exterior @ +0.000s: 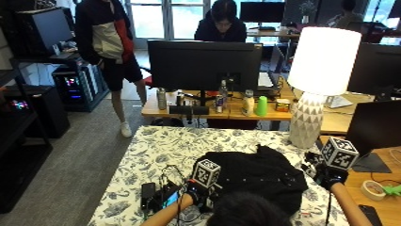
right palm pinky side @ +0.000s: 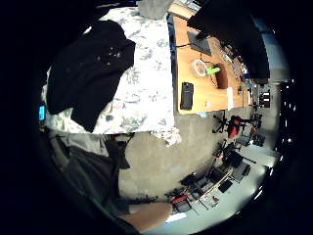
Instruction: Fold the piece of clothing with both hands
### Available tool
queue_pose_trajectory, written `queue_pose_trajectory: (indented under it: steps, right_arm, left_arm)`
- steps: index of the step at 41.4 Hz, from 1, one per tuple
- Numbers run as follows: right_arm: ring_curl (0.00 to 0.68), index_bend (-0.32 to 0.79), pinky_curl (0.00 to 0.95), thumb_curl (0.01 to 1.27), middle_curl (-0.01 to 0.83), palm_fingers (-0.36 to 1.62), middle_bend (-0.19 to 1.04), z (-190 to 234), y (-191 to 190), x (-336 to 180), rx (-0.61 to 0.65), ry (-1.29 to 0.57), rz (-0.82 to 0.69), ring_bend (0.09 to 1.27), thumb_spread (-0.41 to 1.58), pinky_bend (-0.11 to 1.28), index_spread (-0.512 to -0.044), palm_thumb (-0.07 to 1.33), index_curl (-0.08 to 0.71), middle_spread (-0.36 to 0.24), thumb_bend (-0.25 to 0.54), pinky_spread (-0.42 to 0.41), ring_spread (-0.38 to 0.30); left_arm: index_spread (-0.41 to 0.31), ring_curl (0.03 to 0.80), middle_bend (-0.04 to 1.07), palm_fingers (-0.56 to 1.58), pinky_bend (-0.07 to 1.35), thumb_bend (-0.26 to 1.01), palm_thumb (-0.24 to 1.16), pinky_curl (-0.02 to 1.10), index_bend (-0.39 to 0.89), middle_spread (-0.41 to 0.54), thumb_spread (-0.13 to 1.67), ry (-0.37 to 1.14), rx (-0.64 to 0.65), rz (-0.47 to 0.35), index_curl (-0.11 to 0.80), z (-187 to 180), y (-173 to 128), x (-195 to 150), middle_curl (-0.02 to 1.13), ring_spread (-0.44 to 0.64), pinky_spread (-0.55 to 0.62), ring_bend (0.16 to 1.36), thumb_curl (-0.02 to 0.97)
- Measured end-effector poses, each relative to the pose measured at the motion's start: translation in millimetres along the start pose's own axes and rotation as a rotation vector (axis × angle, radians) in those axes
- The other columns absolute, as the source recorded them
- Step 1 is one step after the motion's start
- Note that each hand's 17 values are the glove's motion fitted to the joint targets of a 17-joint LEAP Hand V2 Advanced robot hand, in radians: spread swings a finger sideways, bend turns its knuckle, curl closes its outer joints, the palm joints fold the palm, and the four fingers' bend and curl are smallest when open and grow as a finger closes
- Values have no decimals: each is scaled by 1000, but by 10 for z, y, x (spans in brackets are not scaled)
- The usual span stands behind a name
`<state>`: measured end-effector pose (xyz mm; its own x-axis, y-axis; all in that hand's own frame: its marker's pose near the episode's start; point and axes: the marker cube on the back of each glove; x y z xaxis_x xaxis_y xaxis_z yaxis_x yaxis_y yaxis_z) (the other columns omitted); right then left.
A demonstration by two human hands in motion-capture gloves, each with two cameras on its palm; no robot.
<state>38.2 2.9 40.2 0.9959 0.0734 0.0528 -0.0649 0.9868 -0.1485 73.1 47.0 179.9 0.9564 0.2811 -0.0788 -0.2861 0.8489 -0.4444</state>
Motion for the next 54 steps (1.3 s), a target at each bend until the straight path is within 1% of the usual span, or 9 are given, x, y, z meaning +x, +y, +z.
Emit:
queue_pose_trajectory:
  steps: [4,6,11,17,19,25,37,43,54]
  right_arm:
    - [242,148,308,138,297,272,192,63,31,-65,-14,3,-14,328,1347,424,-317,375,268,31,107,256,160]
    - [245,148,311,140,301,271,191,105,31,-76,-22,7,-22,327,1349,423,-317,378,269,31,102,256,160]
    - [252,152,318,146,309,270,188,257,25,-92,-67,26,-40,324,1352,421,-316,384,275,32,87,256,160]
    - [259,150,324,150,315,269,188,427,30,-105,-102,41,-55,321,1353,417,-315,389,280,33,69,256,160]
    - [260,153,326,151,317,270,187,483,15,-96,-110,48,-59,319,1353,416,-315,391,281,33,64,257,160]
    - [265,155,331,156,322,273,187,608,39,-116,-146,74,-74,313,1354,410,-315,398,288,33,48,257,160]
    - [276,153,339,164,328,271,181,1049,12,-191,-253,118,-108,307,1348,405,-312,419,295,33,20,257,161]
    - [284,142,342,171,327,273,179,1474,14,-370,-306,109,-149,323,1335,414,-311,433,291,37,6,259,153]
    - [307,89,357,195,330,258,189,2279,-140,-481,-274,275,-138,376,1240,458,-309,450,263,38,-23,252,146]
  left_arm:
    - [-6,315,174,171,696,-21,23,371,69,181,873,-70,-219,-120,183,281,-7,16,233,192,247,685,213]
    - [-5,315,177,165,708,-18,40,374,81,183,863,-92,-260,-113,182,383,-55,14,238,199,248,689,224]
    - [-18,304,168,191,704,-9,87,371,200,171,852,-44,-136,56,215,427,-87,155,245,228,254,649,247]
    - [-100,265,186,438,533,64,275,316,461,49,957,-135,37,-33,329,445,-356,-16,262,169,204,552,277]
    - [-141,252,217,582,425,128,389,289,635,-23,1032,-146,72,-36,390,397,-374,-31,282,108,160,493,293]
    - [-208,254,194,696,305,169,501,276,754,-119,1142,-136,139,-55,455,181,-386,-82,318,4,80,416,307]
    - [-237,284,146,753,250,154,504,301,681,-176,1333,-76,250,-146,481,-431,-387,-303,333,-80,6,390,280]
    - [-236,328,183,966,269,128,463,313,449,-209,1389,-61,299,-187,438,-765,-452,-381,345,-235,-113,532,246]
    - [-242,359,165,1057,244,104,439,344,274,-239,1441,-83,338,-218,443,-1014,-534,-394,376,-308,-202,494,208]
